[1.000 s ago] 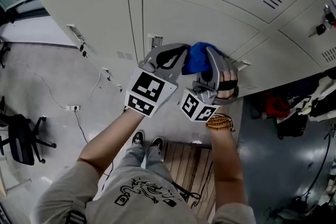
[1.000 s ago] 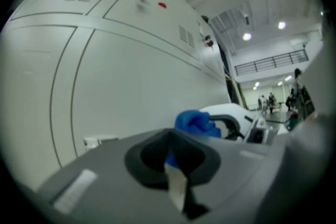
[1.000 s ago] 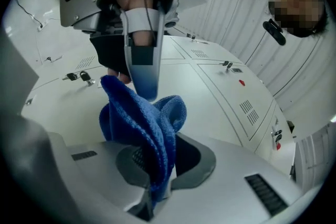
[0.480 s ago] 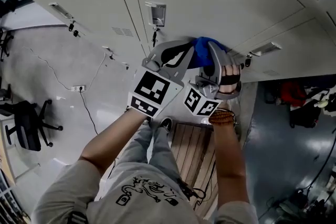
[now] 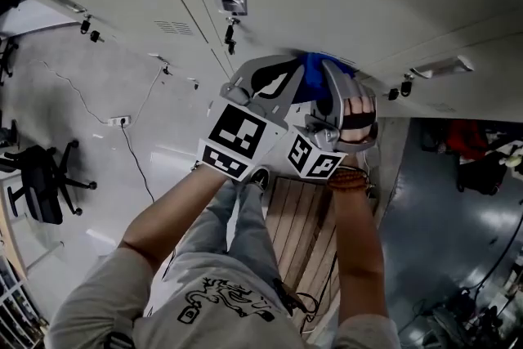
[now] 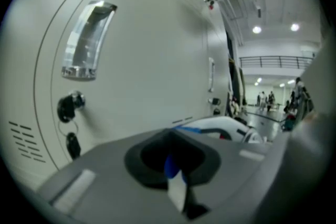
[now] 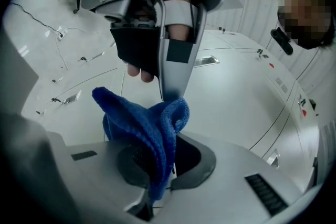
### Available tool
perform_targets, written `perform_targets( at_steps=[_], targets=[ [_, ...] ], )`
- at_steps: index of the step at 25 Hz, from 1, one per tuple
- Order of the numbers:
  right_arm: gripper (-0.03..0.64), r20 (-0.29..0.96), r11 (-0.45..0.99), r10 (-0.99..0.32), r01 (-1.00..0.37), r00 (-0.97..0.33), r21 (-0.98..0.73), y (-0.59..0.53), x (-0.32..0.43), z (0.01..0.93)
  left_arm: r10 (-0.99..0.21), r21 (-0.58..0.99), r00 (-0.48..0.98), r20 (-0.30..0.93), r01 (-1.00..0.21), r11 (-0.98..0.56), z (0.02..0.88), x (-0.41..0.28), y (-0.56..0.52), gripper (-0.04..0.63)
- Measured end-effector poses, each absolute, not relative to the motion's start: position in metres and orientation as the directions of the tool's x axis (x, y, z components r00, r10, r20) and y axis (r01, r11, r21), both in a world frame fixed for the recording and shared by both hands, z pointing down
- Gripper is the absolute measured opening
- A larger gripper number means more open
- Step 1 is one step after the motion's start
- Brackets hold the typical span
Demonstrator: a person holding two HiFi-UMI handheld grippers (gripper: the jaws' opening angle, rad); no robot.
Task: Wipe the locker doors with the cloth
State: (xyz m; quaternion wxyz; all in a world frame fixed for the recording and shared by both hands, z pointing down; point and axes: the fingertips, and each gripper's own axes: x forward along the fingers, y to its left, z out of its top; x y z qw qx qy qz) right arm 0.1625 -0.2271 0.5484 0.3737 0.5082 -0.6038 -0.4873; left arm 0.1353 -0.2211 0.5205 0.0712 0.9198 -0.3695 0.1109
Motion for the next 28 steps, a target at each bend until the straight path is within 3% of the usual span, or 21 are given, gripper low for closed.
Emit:
perform_targets(
  at_steps=[12,28],
  targets=[
    [0.029,-0.016,0.016,-0.985,-0.183,-0.173,0.983,-0.224,0.191,0.515,-0.660,0.042,0.721,0.210,-0.681,-0.731,0.479,0.149,-0.220,0.003],
    [0.030,-0.287,-0.265,-0.943,-0.143,-0.169,0.954,-0.222,0.187,0.292,-0.678,-0.073,0.735,0.012,-0.676,-0.734,0.303,0.134,-0.213,0.003]
  ],
)
